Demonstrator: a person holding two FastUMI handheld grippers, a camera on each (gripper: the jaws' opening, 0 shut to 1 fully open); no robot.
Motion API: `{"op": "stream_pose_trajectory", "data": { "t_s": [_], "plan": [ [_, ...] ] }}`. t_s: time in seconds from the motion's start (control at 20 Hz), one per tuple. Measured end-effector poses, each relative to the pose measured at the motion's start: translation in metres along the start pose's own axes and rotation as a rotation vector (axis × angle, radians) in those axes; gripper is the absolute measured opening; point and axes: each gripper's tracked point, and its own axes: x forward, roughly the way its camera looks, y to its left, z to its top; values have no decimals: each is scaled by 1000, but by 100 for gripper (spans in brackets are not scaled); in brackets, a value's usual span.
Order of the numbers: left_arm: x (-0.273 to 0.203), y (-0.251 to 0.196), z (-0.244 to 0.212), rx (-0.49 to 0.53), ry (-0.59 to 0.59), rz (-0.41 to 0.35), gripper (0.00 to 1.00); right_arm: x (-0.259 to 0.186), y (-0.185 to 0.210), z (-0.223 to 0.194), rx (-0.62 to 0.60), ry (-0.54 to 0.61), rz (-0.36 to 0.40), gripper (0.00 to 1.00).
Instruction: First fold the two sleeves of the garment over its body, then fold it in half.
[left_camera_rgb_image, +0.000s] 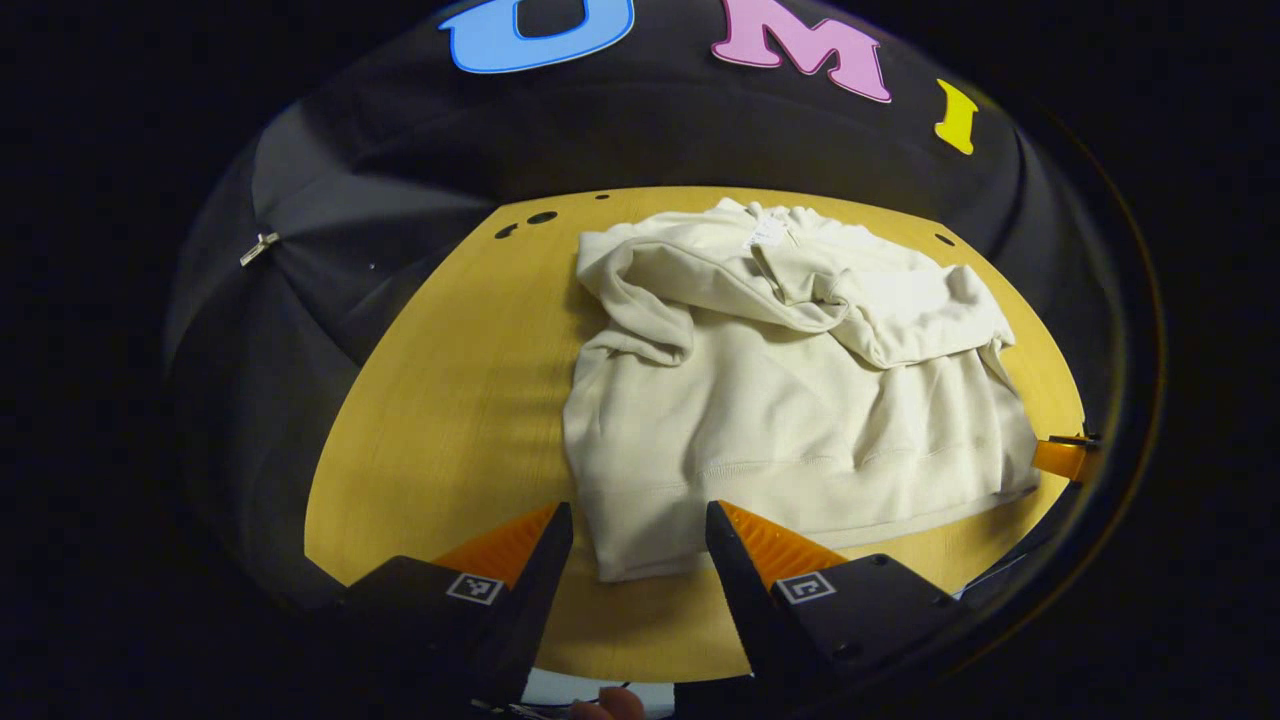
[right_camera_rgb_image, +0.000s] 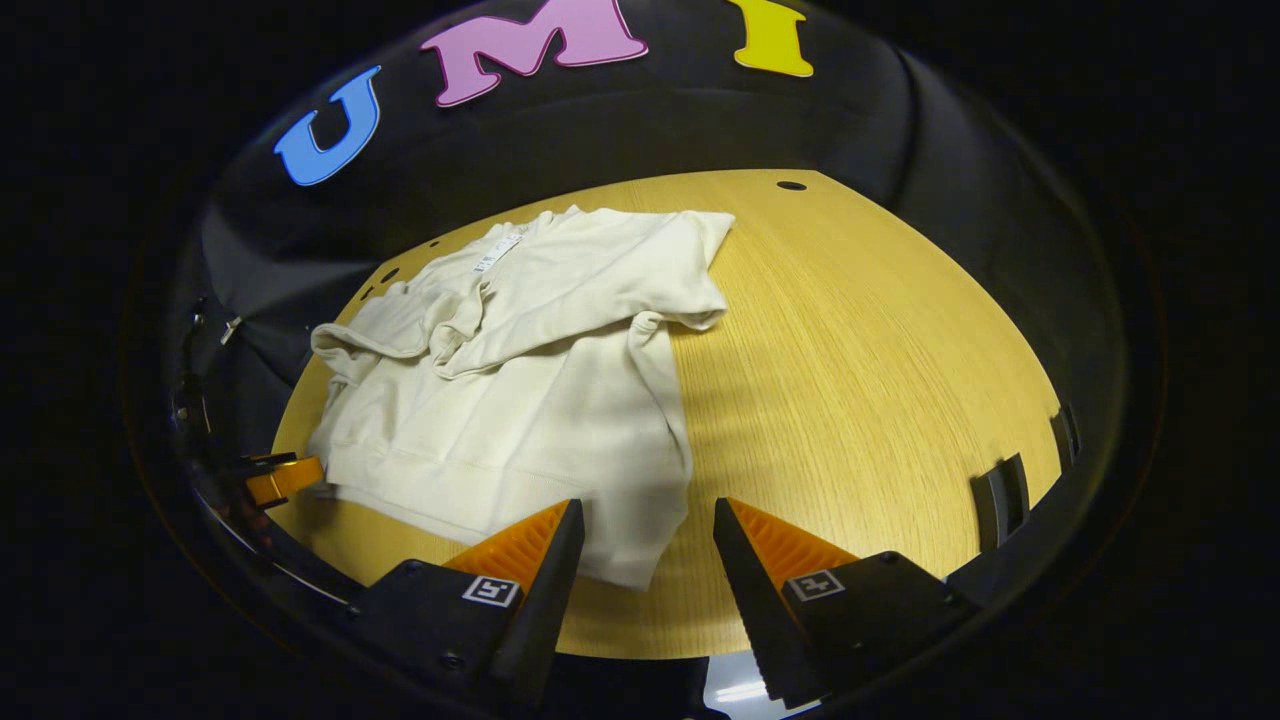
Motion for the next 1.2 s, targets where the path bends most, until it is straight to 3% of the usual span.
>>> {"op": "stream_pose_trajectory", "data": {
  "t_s": [0.25, 0.4, 0.6, 0.65, 0.7, 0.75, 0.8, 0.85, 0.9, 1.0, 1.2],
  "plan": [
    [20, -2, -3, -15, 48, -33, 83, 17, 7, -1, -2, 17, -9, 81],
    [27, -4, -8, -41, 84, -60, 90, 28, 10, 0, -59, 19, -30, 81],
    [27, -8, -11, -2, 96, -83, 89, 37, 14, 1, -131, -11, -47, 84],
    [27, -16, -8, 16, 87, -110, 84, 36, 14, 0, -118, -8, -50, 86],
    [28, -25, -7, 43, 76, -142, 75, 36, 17, -2, -112, 0, -42, 77],
    [27, -30, -7, 60, 65, -156, 53, 36, 26, -6, -114, 26, -2, 79],
    [27, -31, -7, 79, 51, -148, 31, 33, 30, -8, -112, 41, -5, 50],
    [26, -30, -6, 96, 41, -138, 18, 36, 33, -9, -131, 55, -6, 22],
    [26, -30, -5, 98, 43, -134, 13, 33, 33, -9, -152, 69, -1, 12],
    [24, -30, -5, 65, 63, -141, 7, 30, 36, -10, -166, 93, 13, 12],
    [19, -18, -8, 53, 115, -175, 7, 27, 30, -8, -77, 121, 45, 12]
  ]
}}
